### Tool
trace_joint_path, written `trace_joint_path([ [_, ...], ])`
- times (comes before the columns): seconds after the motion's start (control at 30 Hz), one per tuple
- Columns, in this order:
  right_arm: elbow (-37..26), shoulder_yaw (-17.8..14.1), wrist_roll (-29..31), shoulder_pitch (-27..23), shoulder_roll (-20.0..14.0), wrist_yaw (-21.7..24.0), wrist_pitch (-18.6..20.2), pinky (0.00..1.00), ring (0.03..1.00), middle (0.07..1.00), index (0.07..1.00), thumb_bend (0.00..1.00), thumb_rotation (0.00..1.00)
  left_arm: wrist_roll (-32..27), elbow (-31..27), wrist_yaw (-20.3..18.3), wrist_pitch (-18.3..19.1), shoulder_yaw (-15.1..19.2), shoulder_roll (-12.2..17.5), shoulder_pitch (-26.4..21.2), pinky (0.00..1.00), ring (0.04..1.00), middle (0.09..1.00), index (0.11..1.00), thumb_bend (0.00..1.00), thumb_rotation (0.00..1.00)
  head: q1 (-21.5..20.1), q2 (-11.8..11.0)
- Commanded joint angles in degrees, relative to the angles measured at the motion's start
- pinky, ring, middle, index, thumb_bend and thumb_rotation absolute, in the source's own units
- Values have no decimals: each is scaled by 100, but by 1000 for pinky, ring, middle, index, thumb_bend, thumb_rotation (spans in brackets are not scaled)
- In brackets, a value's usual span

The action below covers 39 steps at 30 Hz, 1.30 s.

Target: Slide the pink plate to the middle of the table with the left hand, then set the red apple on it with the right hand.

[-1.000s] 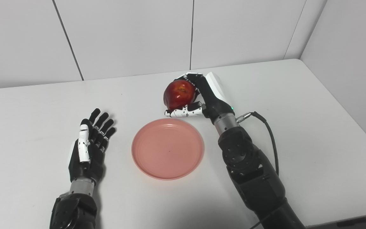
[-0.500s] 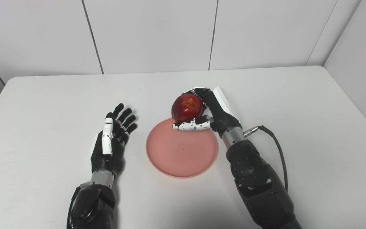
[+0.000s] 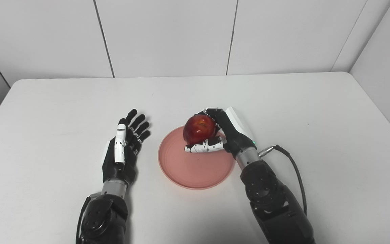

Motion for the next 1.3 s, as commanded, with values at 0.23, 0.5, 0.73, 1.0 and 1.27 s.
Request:
trace_joint_path([
  [0.23, 30, 84, -84, -65, -1, -118, -517, 383, 449, 503, 487, 514, 128, 20, -38, 97, 105, -12, -83, -22, 880, 878, 887, 880, 372, 1000, 48, 30],
  [0.5, 62, 254, -332, -39, -50, -66, -548, 362, 439, 509, 488, 515, 130, 27, -73, 127, 126, -16, -115, -34, 880, 877, 887, 880, 373, 1000, 102, 49],
  [0.73, 68, 420, -555, -6, -68, -120, -683, 328, 413, 499, 487, 516, 129, 20, -36, 146, 63, 4, -122, -62, 880, 877, 885, 881, 371, 1000, 149, 45],
  [1.0, 100, 490, -667, 42, -73, -57, -789, 281, 376, 475, 487, 517, 129, -5, -67, 154, 97, 4, -144, -60, 883, 879, 889, 886, 372, 1000, 177, 46],
  [1.27, 116, 536, -783, 64, -86, -20, -798, 255, 350, 458, 487, 517, 131, 30, -68, 187, 105, -4, -155, -67, 877, 878, 886, 880, 369, 1000, 190, 43],
])
